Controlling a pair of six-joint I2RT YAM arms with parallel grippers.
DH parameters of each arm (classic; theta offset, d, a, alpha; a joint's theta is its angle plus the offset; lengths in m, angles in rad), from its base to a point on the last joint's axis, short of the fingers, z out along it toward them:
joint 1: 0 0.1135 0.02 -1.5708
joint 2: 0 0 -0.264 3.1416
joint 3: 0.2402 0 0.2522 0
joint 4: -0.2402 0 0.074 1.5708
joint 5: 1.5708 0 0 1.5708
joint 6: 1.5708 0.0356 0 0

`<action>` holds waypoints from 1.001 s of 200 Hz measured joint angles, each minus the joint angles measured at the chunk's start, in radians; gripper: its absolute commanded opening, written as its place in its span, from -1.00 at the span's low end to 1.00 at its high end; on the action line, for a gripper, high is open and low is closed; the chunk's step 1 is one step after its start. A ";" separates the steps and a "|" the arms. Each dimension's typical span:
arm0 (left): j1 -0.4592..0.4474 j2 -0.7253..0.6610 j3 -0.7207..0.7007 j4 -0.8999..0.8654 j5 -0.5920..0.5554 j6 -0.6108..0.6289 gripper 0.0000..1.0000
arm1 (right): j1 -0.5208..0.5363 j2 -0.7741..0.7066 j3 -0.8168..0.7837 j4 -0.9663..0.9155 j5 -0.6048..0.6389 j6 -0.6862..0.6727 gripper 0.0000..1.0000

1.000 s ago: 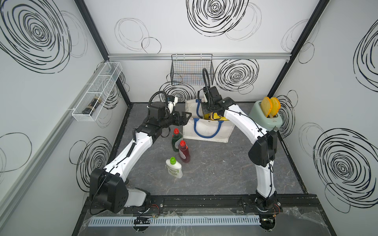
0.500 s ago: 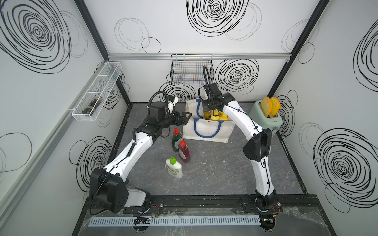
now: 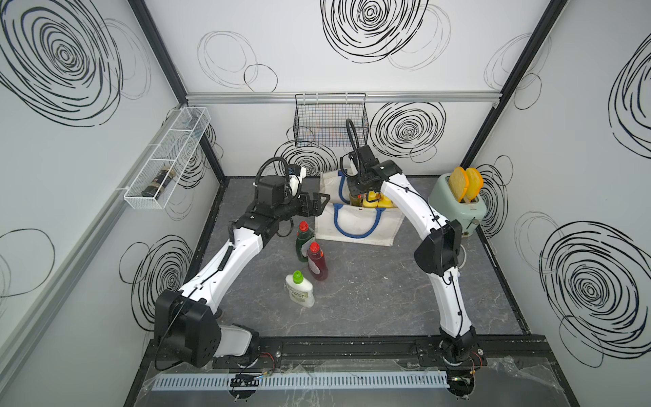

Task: Pack dish soap into the shopping bag
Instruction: Place the bottle of dish soap in the shopping bag.

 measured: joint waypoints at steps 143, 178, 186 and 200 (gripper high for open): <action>0.000 0.000 0.000 0.000 0.000 0.000 0.92 | 0.003 -0.035 -0.058 0.022 0.006 -0.001 -0.28; 0.000 0.001 0.000 -0.002 0.000 0.000 0.92 | 0.003 -0.047 -0.069 0.024 0.022 -0.013 -0.04; 0.000 0.001 0.000 -0.002 0.000 0.000 0.92 | 0.003 -0.053 -0.072 0.025 0.027 -0.015 0.03; 0.000 0.001 0.000 -0.003 0.000 0.000 0.92 | 0.002 -0.067 -0.076 0.026 0.033 -0.017 0.15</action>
